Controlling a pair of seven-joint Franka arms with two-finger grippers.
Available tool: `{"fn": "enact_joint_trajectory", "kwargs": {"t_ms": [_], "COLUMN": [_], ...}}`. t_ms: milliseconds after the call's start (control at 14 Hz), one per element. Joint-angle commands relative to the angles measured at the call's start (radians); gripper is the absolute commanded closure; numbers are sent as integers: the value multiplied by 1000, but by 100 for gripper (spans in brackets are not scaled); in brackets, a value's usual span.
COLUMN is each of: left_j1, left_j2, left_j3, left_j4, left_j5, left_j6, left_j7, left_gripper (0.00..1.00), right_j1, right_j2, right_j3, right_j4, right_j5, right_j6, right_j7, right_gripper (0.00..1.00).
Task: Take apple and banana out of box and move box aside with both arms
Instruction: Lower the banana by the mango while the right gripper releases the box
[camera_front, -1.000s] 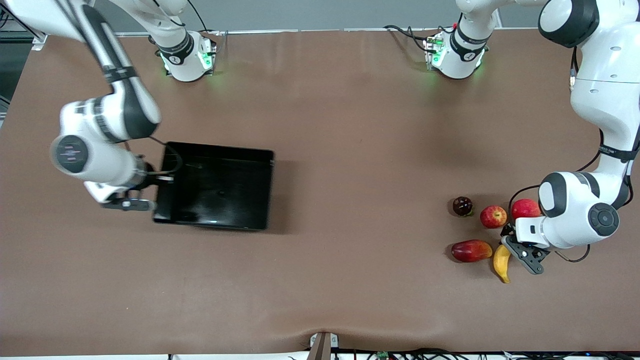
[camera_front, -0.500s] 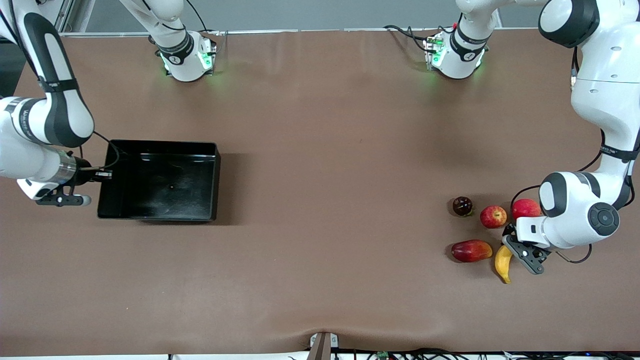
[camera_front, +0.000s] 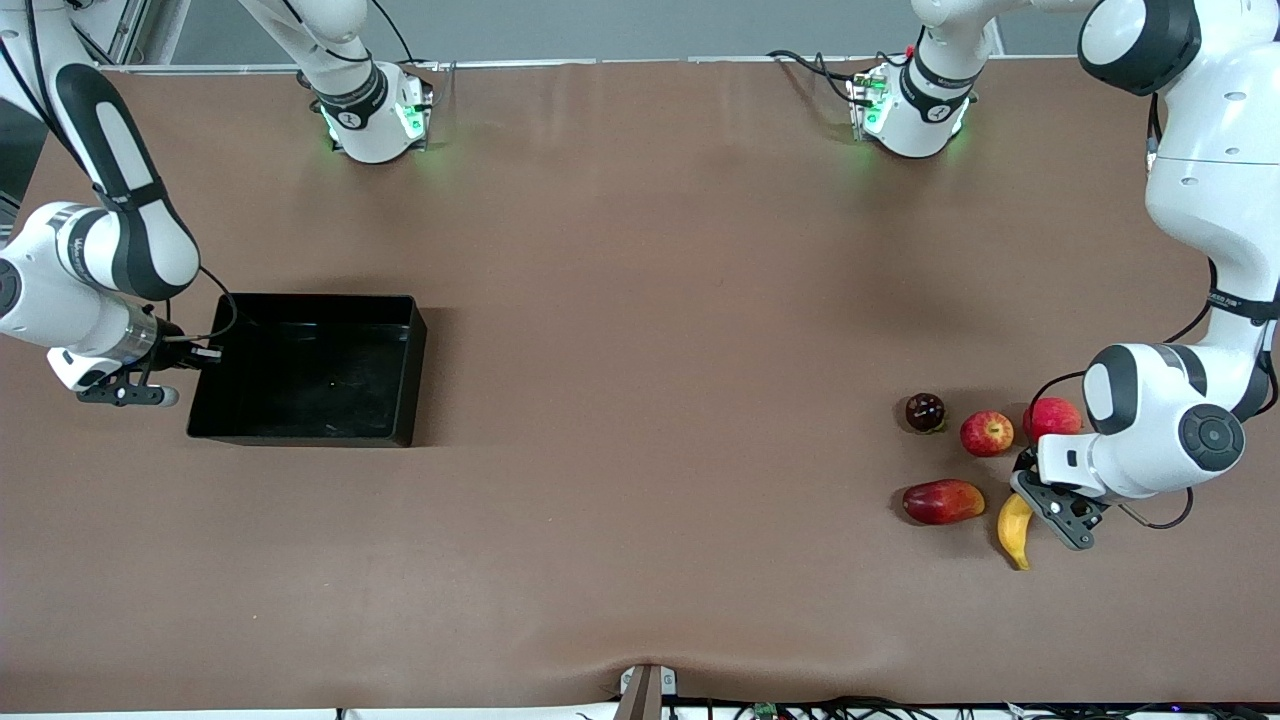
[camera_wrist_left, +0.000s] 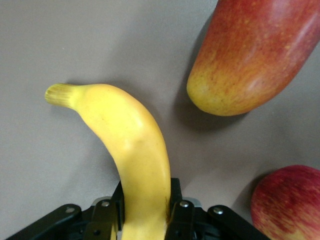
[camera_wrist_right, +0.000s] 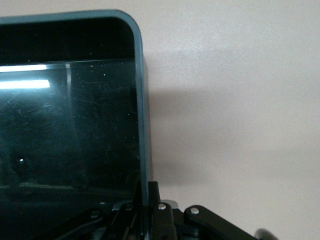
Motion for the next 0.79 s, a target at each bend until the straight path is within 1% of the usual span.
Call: {"fn": "enact_joint_trajectory", "kwargs": {"t_ms": [0, 71, 143, 214, 286, 357, 571, 643, 714], "left_j1": [8, 7, 5, 4, 4, 1, 8, 8, 5], "left_j2": [-2, -5, -9, -14, -25, -40, -91, -124, -143], "left_j3": [-1, -1, -1, -1, -4, -7, -29, -42, -47], "left_j4": [10, 13, 13, 15, 18, 27, 27, 24, 30], "left_j5": [2, -1, -2, -4, -2, -4, -30, -37, -39], "left_j6": [4, 6, 4, 4, -5, -11, -74, -97, -138], "left_j7": [5, -4, -9, -22, -41, -58, -149, -188, -226], "left_gripper": [0, 0, 0, 0, 0, 0, 0, 0, 0], "right_j1": [-10, -8, -4, 5, 28, 68, 120, 136, 145], "right_j2": [-6, -9, -12, -15, -14, -9, -9, -9, -9], "right_j3": [4, 2, 2, 8, 13, 12, 13, 19, 39], "right_j4": [10, 16, 41, 85, 149, 200, 309, 325, 357], "right_j5": [24, 24, 24, 24, 24, 24, 29, 29, 26], "right_j6": [-9, -28, -77, -167, -301, -400, -422, -422, -424], "right_j7": [-64, -70, -72, -72, -74, -74, -71, -71, -74], "right_gripper": [0, 0, 0, 0, 0, 0, 0, 0, 0]}}
